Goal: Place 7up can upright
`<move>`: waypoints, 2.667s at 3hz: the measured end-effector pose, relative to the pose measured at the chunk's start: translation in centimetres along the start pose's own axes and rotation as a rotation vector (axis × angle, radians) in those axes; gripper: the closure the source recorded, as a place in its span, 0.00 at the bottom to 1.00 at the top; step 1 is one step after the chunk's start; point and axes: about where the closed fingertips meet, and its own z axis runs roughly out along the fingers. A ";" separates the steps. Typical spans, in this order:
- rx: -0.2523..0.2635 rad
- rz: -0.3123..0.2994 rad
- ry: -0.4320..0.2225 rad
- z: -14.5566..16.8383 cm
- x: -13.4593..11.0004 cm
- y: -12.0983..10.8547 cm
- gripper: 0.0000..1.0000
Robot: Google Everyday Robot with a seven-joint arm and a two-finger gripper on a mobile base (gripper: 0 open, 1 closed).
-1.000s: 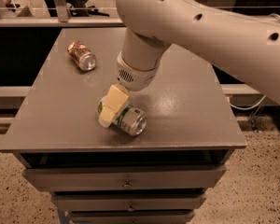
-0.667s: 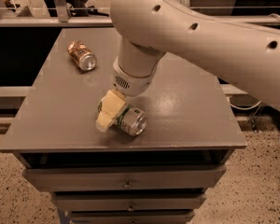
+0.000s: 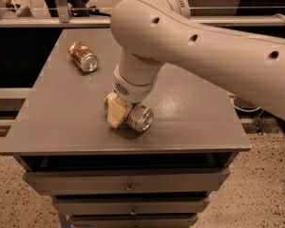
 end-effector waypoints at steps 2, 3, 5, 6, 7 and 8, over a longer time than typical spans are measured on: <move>0.018 0.030 -0.074 -1.1 -1.0 -1.9 0.95; 0.002 0.056 -0.229 -3.9 -2.2 -5.0 1.00; -0.146 0.092 -0.758 -12.2 -5.3 -11.7 1.00; -0.193 0.066 -0.868 -15.1 -4.9 -11.1 1.00; -0.193 0.064 -0.867 -15.1 -4.9 -11.0 1.00; -0.208 0.077 -0.956 -15.0 -5.0 -10.5 1.00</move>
Offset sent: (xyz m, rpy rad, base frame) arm 0.0347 -0.0143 0.0281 0.0917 -0.0942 -0.0424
